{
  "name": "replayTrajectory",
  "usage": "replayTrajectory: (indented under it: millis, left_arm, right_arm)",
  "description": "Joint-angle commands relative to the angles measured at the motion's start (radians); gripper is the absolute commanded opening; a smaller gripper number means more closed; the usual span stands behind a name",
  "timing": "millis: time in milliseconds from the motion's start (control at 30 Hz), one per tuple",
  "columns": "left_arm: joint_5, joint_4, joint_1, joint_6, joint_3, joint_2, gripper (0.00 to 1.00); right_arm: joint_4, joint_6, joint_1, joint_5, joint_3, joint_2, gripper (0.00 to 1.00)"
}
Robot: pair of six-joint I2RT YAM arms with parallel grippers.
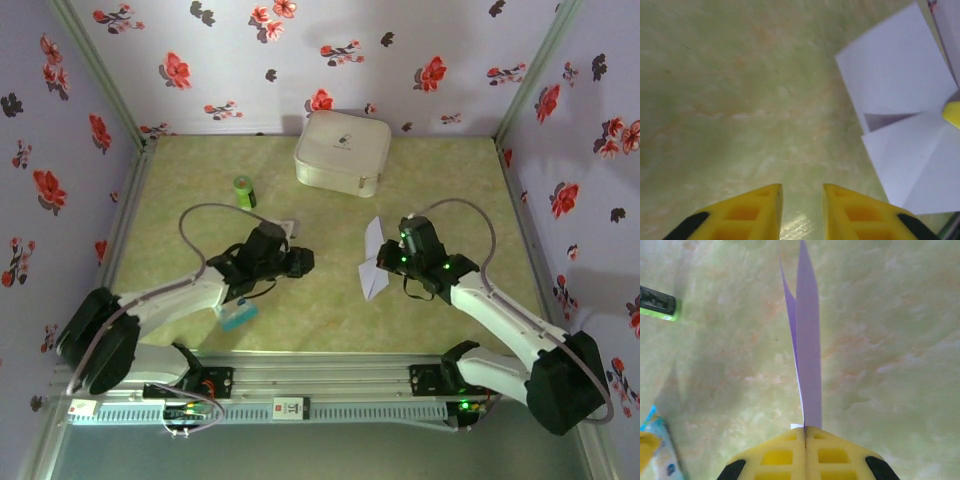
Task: Fold a paper plane with a square sheet of paper (pick it up from the middle)
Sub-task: Turn over the paper at the center of the table.
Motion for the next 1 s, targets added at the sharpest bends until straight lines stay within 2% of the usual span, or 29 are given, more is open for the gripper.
replayTrajectory:
  millis: [0, 33, 100, 267, 367, 467, 600, 700, 833, 967]
  left_arm:
    - [-0.174, 0.075, 0.015, -0.048, -0.084, -0.124, 0.36]
    - [-0.196, 0.074, 0.019, -0.047, -0.100, -0.155, 0.41]
    - [-0.210, 0.061, 0.029, -0.032, -0.121, -0.195, 0.44]
    - [-0.210, -0.012, 0.055, -0.014, -0.124, -0.238, 0.46]
    - [-0.209, -0.033, 0.065, -0.003, -0.132, -0.255, 0.52]
    - [-0.208, -0.040, 0.084, 0.002, -0.146, -0.266, 0.54]
    - [-0.208, -0.064, 0.104, 0.021, -0.146, -0.281, 0.62]
    - [-0.210, -0.075, 0.125, 0.002, -0.154, -0.307, 0.70]
    - [-0.192, -0.055, 0.153, -0.040, -0.197, -0.372, 0.99]
    - [-0.175, -0.038, 0.175, -0.033, -0.240, -0.428, 1.00]
  right_arm:
    - [-0.274, -0.100, 0.046, 0.199, 0.087, -0.002, 0.03]
    - [-0.308, -0.106, 0.063, 0.241, 0.106, 0.004, 0.03]
    - [-0.348, -0.117, 0.091, 0.300, 0.139, 0.018, 0.03]
    - [-0.424, -0.126, 0.167, 0.448, 0.224, 0.099, 0.02]
    - [-0.511, -0.129, 0.211, 0.528, 0.300, 0.187, 0.01]
    - [-0.589, -0.134, 0.254, 0.606, 0.366, 0.284, 0.00]
    - [-0.662, -0.129, 0.305, 0.697, 0.431, 0.386, 0.00]
    - [-0.685, -0.126, 0.336, 0.749, 0.457, 0.442, 0.00]
    - [-0.666, -0.125, 0.369, 0.750, 0.480, 0.517, 0.00]
    - [-0.649, -0.121, 0.402, 0.737, 0.522, 0.618, 0.00]
